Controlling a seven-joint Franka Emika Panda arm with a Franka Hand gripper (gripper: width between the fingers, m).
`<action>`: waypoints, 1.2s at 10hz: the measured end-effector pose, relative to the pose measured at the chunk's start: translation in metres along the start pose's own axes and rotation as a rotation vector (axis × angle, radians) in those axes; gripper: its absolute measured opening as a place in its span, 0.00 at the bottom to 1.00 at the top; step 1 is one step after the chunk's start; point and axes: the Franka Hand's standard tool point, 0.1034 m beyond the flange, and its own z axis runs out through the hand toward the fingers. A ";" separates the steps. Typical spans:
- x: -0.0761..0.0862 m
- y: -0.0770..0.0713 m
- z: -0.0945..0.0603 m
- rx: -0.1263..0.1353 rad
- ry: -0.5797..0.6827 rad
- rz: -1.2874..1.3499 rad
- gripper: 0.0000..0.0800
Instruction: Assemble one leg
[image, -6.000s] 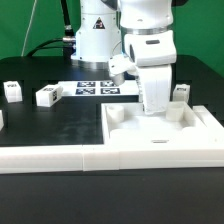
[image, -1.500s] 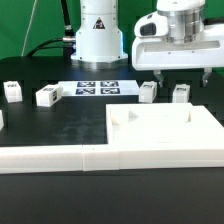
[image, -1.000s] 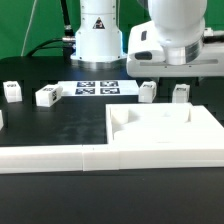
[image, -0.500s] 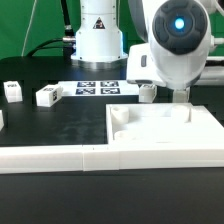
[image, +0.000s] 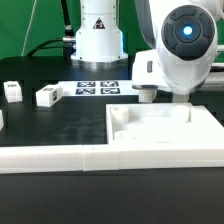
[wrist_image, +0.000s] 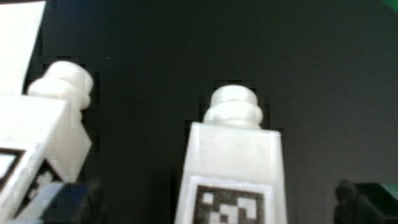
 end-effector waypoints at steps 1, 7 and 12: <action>0.003 -0.002 0.005 -0.002 0.015 0.000 0.81; 0.003 -0.004 0.011 -0.009 0.022 -0.004 0.49; 0.003 -0.004 0.011 -0.009 0.022 -0.004 0.36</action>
Offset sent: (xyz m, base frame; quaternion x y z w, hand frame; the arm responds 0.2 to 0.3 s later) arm -0.0030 0.0001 -0.0070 -0.0031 0.0200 -0.0007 0.9998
